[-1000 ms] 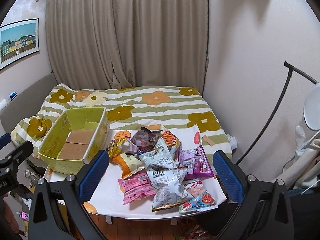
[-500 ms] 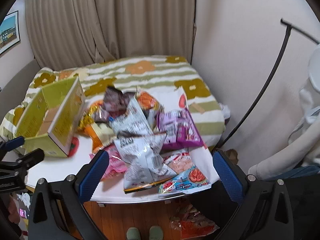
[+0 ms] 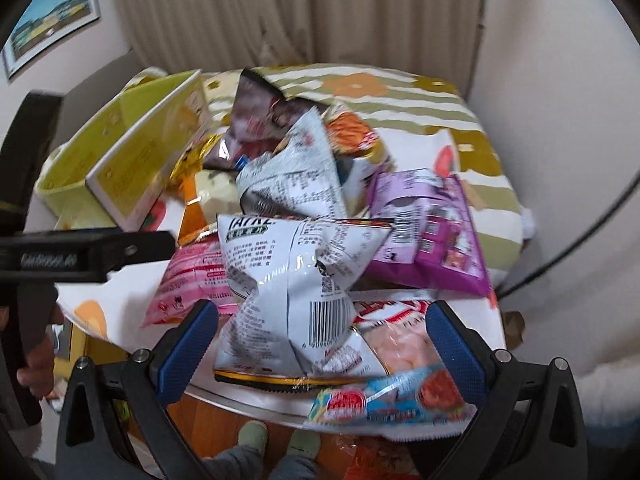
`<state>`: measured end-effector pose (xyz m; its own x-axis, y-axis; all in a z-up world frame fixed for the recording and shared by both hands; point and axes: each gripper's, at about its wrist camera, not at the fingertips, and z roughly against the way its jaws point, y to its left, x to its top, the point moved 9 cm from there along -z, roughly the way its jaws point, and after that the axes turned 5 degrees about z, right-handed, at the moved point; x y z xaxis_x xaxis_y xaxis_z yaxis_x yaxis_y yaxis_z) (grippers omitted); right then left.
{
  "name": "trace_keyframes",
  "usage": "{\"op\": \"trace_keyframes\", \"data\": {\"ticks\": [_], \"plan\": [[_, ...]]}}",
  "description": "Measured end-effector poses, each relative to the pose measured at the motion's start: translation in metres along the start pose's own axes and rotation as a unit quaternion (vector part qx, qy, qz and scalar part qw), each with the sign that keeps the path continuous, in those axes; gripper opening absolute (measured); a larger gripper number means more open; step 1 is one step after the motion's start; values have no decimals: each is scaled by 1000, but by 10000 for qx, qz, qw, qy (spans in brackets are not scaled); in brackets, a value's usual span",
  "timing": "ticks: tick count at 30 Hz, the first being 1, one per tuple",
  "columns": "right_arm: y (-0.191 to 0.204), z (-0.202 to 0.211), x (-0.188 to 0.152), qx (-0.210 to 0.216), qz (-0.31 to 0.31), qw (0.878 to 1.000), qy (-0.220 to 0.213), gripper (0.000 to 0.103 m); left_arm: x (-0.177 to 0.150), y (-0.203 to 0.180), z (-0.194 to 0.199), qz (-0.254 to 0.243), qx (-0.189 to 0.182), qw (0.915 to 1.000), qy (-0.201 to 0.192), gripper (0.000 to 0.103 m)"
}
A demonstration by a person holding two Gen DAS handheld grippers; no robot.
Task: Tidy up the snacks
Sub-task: 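Lower the left tool onto the pink wrapper while the right tool grasps a white chip bag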
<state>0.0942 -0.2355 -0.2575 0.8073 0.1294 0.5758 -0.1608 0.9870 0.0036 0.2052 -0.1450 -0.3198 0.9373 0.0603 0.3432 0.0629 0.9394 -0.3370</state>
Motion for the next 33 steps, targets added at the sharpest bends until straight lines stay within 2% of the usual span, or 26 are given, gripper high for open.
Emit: {"op": "trace_keyframes", "data": {"ticks": [3, 5, 7, 10, 11, 16, 23, 28, 31, 32, 33], "plan": [[4, -11, 2, 264, 185, 9995, -4, 103, 1, -5, -14, 108, 65, 9999, 86, 103], [6, -19, 2, 362, 331, 9988, 43, 94, 1, -7, -22, 179, 101, 9997, 127, 103], [9, -27, 1, 521, 441, 9976, 145, 80, 2, -8, -30, 237, 129, 9995, 178, 103], [10, -33, 3, 802, 442, 9955, 223, 65, 1, -12, -41, 311, 172, 9990, 261, 103], [11, -35, 4, 905, 437, 9947, 232, 63, 1, -13, -45, 325, 222, 9988, 283, 103], [9, -38, 6, 994, 524, 9935, 178, 59, -4, -9, -61, 539, 418, 9969, 402, 103], [11, -39, 5, 1119, 564, 9920, 174, 59, -18, 4, -70, 955, 532, 9926, 528, 103], [11, -39, 5, 1148, 578, 9915, 188, 59, -22, 15, -83, 1070, 468, 9919, 506, 103], [11, -40, 4, 1142, 576, 9916, 200, 58, -29, 22, -99, 1135, 388, 9905, 667, 103], [11, -41, 3, 1113, 621, 9916, 234, 58, -26, 22, -99, 1045, 380, 9921, 581, 101], [12, -40, 2, 1129, 624, 9914, 213, 58, -21, 20, -100, 961, 293, 9934, 559, 93]]}}
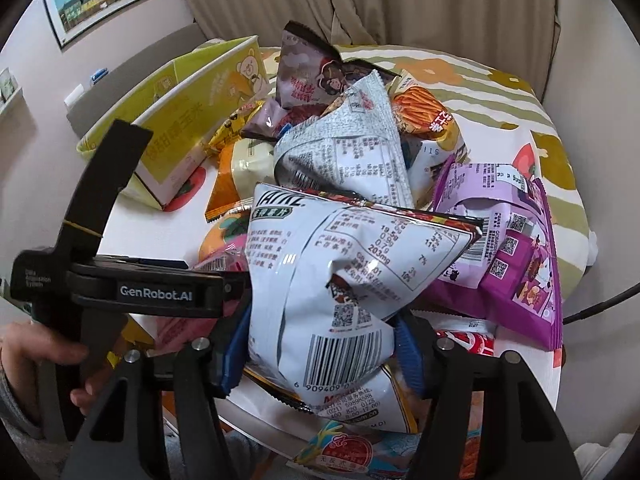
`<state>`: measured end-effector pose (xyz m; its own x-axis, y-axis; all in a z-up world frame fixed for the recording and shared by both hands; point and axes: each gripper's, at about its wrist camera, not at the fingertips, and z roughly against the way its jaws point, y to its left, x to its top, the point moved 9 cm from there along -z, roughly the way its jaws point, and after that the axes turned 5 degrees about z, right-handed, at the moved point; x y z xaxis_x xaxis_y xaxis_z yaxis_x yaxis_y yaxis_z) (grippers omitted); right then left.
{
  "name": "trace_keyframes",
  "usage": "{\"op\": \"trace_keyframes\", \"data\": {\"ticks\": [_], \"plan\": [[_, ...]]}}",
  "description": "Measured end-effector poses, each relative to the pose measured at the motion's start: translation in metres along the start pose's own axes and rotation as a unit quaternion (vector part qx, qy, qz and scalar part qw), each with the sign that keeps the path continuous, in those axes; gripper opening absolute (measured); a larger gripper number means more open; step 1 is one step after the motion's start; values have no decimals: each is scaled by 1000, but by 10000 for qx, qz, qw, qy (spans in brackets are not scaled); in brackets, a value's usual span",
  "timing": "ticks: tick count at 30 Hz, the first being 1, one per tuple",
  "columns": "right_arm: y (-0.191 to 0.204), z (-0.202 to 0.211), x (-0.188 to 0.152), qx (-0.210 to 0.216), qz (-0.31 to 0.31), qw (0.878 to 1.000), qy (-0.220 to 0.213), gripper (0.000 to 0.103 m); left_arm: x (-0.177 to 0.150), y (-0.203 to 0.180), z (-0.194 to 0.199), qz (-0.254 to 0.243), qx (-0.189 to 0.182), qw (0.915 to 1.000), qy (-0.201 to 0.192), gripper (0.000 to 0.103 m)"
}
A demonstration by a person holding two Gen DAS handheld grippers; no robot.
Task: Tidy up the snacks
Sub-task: 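Lower the left tool onto the pink wrapper while the right tool grasps a white chip bag, then close the left tool on the pink wrapper and lift it toward the box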
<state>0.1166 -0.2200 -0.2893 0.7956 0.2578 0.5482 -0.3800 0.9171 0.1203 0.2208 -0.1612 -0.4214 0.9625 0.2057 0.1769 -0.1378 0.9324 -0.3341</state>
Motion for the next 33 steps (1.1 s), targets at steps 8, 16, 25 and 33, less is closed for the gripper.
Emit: {"op": "trace_keyframes", "data": {"ticks": [8, 16, 25, 33], "plan": [[0, 3, 1, -8, -42, 10000, -61, 58, 9, -15, 9, -272, -250, 9993, -93, 60], [-2, 14, 7, -107, -53, 9998, -188, 58, 2, 6, 40, -71, -473, 9987, -182, 43], [3, 24, 18, -102, -55, 9994, -330, 57, 4, 8, 75, -99, -496, 9980, -376, 38], [6, 30, 27, -97, -59, 9989, -459, 57, 3, 7, 105, -110, -532, 9975, -461, 14]]}}
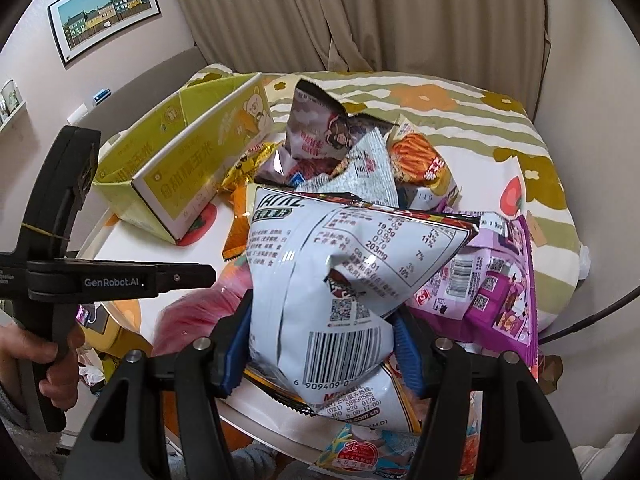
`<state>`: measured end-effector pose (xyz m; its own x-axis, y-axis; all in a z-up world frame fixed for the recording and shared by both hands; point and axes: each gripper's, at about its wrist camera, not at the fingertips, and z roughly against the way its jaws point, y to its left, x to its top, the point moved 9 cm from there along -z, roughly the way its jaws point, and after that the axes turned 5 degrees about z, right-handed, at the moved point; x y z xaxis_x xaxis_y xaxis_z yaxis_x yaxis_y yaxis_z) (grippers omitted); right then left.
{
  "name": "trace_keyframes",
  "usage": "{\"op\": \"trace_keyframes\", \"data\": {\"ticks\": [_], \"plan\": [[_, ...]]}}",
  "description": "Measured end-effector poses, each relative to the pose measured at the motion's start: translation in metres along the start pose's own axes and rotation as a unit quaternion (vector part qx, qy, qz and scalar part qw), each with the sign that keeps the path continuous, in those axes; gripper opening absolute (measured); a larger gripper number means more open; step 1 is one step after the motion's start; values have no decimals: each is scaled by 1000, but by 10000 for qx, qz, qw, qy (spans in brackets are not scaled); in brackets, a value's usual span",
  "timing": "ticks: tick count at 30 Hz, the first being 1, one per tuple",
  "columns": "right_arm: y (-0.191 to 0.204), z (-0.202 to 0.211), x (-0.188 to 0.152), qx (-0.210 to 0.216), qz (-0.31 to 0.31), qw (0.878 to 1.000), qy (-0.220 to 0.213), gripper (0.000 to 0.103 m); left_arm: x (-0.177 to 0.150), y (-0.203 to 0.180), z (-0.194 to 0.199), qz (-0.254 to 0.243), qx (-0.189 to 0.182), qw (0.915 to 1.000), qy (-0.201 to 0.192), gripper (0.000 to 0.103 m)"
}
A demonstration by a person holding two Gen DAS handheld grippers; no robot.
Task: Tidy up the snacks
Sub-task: 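Close the left tool on the pink wrapper and lift it toward the box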
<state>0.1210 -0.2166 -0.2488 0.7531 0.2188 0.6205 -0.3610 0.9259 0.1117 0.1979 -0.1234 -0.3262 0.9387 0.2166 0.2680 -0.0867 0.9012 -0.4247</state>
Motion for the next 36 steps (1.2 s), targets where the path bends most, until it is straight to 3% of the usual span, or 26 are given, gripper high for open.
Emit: {"op": "trace_keyframes", "data": {"ticks": [3, 5, 6, 7, 8, 11, 14, 15, 17, 19, 23, 24, 26, 27, 36], "plan": [[1, 1, 1, 4, 8, 10000, -15, 57, 1, -2, 10, -183, 133, 9996, -143, 15], [0, 2, 1, 7, -4, 10000, -21, 57, -7, -13, 7, -593, 430, 9973, -64, 25], [0, 4, 1, 3, -13, 10000, -32, 57, -10, -16, 10, -851, 612, 9945, -75, 56], [-1, 5, 1, 9, -26, 10000, -39, 57, -13, -21, 9, -1007, 685, 9925, -122, 99], [-2, 6, 1, 13, -37, 10000, -49, 57, -15, -25, 13, -1225, 690, 9899, -207, 102], [-5, 9, 2, -7, -80, 9999, -85, 57, -27, -30, 8, -1775, 952, 9795, -45, 103], [-7, 14, 3, -44, -112, 9998, -132, 57, -39, -26, -12, -2552, 1625, 9530, 127, 103], [-8, 14, 2, -59, -125, 9998, -139, 57, -43, -27, -17, -2776, 1712, 9452, 135, 103], [-9, 15, 0, -84, -142, 9998, -137, 57, -48, -28, -25, -2946, 1686, 9404, 218, 103], [-11, 13, -2, -104, -168, 9997, -111, 57, -50, -26, -37, -2991, 1602, 9399, 398, 103], [-13, 10, -6, -113, -209, 9997, -78, 57, -43, -21, -50, -2847, 1394, 9467, 567, 103], [-13, 9, -7, -111, -216, 9997, -66, 57, -41, -21, -52, -2768, 1315, 9500, 602, 100], [-13, 9, -7, -112, -220, 9997, -63, 57, -39, -20, -54, -2684, 1198, 9536, 658, 79], [-12, 9, -7, -112, -222, 9997, -61, 57, -39, -20, -53, -2667, 1162, 9542, 693, 76], [-11, 9, -8, -108, -215, 9997, -59, 57, -47, -21, -45, -2608, 1046, 9580, 570, 69]]}}
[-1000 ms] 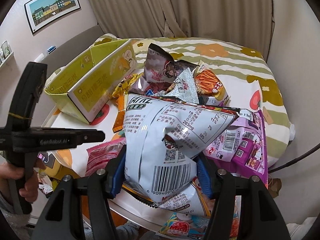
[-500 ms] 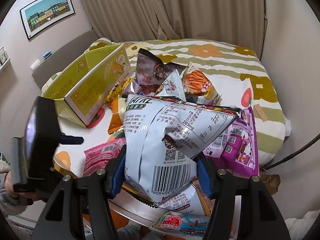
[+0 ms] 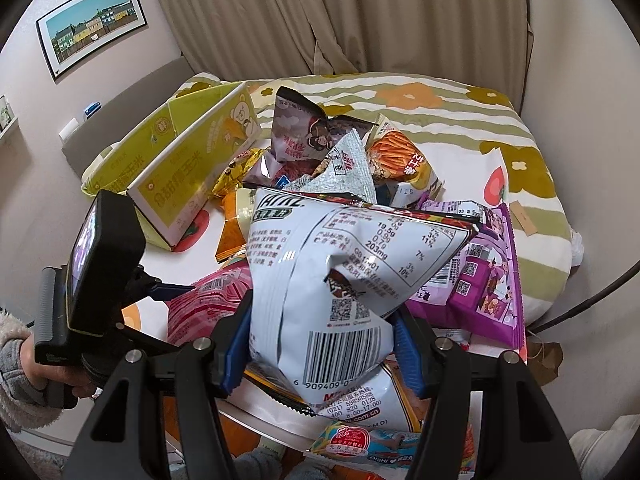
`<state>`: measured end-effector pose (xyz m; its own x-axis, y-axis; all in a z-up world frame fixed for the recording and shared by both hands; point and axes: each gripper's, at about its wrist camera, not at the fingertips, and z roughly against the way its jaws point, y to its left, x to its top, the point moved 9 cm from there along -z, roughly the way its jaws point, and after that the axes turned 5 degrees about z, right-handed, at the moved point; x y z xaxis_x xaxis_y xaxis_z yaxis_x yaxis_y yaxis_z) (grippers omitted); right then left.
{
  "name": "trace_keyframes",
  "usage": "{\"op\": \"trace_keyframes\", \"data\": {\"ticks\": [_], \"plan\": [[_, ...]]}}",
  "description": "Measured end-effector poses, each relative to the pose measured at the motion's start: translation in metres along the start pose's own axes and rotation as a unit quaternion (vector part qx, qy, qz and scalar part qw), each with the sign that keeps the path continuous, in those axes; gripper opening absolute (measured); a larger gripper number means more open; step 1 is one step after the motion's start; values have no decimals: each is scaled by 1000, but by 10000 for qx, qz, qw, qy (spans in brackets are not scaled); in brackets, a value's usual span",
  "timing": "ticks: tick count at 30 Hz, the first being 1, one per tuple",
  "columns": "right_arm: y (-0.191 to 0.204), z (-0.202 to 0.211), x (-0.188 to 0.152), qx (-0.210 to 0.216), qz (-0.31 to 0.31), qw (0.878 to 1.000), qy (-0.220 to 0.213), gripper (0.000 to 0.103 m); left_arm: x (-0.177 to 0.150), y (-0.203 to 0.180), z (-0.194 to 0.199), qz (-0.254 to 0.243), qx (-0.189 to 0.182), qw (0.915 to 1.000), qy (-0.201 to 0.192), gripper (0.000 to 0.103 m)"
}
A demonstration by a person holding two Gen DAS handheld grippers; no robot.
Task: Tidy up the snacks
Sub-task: 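Close the left tool on the pink wrapper and lift it toward the box, then drop the pink wrapper into the box while the right tool drops the white chip bag in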
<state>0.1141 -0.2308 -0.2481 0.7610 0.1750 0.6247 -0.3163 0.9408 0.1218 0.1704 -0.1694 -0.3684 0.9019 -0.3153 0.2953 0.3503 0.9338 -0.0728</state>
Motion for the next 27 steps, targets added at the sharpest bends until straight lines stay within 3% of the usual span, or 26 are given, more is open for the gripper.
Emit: {"op": "trace_keyframes", "data": {"ticks": [7, 14, 20, 27], "plan": [[2, 10, 7, 18, 63, 10000, -42, 57, -1, -5, 50, 203, -59, 9992, -339, 69], [18, 39, 40, 21, 367, 9989, -281, 57, 21, 15, 131, 457, 63, 9928, -1103, 69], [49, 49, 84, 59, 566, 9970, -526, 57, 39, 72, 183, 768, 229, 9837, -1610, 69], [109, 36, 142, 246, 602, 9955, -695, 57, 57, 175, 218, 1100, 402, 9750, -1890, 69]]}}
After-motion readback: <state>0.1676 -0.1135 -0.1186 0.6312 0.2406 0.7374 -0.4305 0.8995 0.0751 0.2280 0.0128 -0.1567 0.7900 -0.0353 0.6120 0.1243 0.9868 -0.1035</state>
